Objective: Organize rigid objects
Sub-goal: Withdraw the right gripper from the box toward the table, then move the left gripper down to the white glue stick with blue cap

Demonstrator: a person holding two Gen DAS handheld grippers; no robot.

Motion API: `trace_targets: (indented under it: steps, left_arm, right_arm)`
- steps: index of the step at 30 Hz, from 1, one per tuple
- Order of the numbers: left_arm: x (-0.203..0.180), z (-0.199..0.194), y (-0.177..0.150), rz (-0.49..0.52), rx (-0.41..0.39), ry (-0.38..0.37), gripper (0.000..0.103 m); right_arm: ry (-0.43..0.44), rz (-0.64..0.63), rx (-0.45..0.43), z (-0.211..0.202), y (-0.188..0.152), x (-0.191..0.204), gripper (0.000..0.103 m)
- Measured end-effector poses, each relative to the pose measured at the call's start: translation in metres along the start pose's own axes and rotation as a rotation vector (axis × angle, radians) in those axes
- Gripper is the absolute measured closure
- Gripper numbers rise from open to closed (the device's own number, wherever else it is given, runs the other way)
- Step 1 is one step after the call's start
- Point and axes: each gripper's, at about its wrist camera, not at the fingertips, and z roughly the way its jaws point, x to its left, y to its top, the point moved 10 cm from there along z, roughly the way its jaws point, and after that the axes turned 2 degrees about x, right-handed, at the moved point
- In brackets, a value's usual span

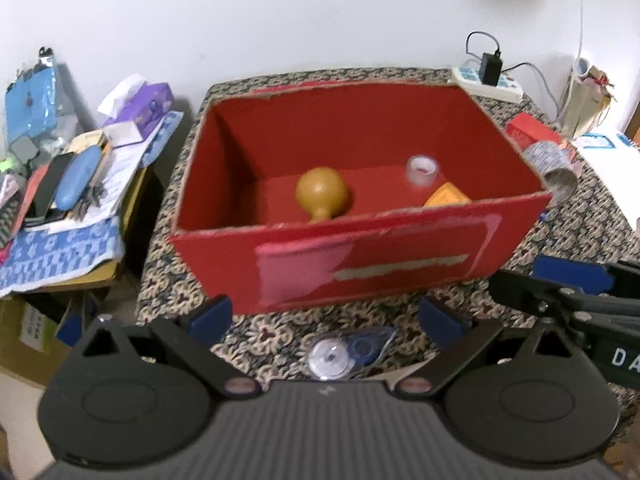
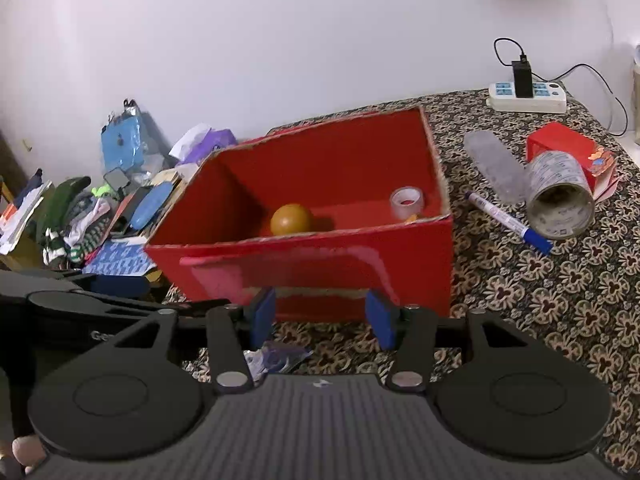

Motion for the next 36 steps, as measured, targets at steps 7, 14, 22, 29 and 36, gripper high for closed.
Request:
trace_targets:
  steps: [7,14,22,29,36]
  left_arm:
    - [0.006,0.003,-0.017,-0.017,0.026,0.004,0.004]
    - [0.005,0.015,-0.038,-0.027,0.082,0.028,0.004]
    - [0.009,0.029,-0.056,-0.075,0.141,0.054,0.004]
    - [0.009,0.031,-0.067,-0.16,0.17,0.051,0.004]
    - [0.004,0.021,-0.076,-0.216,0.128,0.042,0.004]
  right_arm:
    - [-0.023,-0.025,0.014,-0.002,-0.015,0.01,0.067]
    - [-0.043,0.002,0.075,0.007,-0.035,0.007,0.067]
    - [0.005,0.02,0.15,0.022,-0.051,0.005,0.067]
    - [0.082,0.052,0.22,0.03,-0.059,0.0,0.067]
    - [0.101,-0.032,0.235,0.027,-0.058,-0.012,0.067]
